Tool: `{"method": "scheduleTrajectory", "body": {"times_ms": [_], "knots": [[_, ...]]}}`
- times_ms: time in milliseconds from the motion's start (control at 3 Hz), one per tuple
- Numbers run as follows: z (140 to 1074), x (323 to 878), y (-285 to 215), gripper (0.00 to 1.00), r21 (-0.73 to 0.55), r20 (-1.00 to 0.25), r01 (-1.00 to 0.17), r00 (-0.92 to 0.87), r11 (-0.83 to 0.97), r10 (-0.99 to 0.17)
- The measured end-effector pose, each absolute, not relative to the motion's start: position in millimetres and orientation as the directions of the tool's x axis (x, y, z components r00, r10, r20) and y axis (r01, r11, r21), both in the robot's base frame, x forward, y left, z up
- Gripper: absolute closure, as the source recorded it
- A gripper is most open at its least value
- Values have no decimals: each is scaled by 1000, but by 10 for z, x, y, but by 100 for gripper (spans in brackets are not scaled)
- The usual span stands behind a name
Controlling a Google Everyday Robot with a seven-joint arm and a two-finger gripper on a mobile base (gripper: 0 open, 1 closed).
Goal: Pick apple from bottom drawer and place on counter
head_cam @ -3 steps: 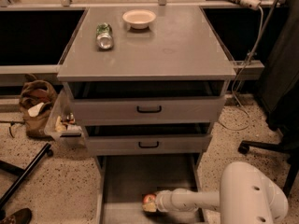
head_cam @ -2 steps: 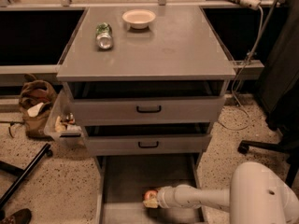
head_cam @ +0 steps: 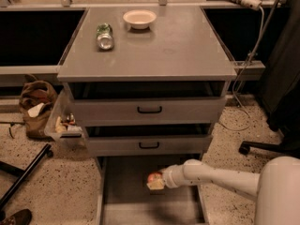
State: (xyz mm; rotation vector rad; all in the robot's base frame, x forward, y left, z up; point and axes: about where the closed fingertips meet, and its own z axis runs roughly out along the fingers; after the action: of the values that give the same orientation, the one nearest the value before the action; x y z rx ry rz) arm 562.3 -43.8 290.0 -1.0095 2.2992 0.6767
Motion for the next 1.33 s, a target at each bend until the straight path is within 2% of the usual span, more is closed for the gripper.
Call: {"method": "scheduleTrajectory", "body": {"times_ms": [333, 1000, 1333], "knots": [[3741, 5806, -578, 100, 198, -616, -813, -538, 548, -576], [4019, 5866, -747, 100, 186, -634, -796, -545, 576, -548], [4655, 5903, -981, 100, 161, -696, -799, -508, 580, -507]]}}
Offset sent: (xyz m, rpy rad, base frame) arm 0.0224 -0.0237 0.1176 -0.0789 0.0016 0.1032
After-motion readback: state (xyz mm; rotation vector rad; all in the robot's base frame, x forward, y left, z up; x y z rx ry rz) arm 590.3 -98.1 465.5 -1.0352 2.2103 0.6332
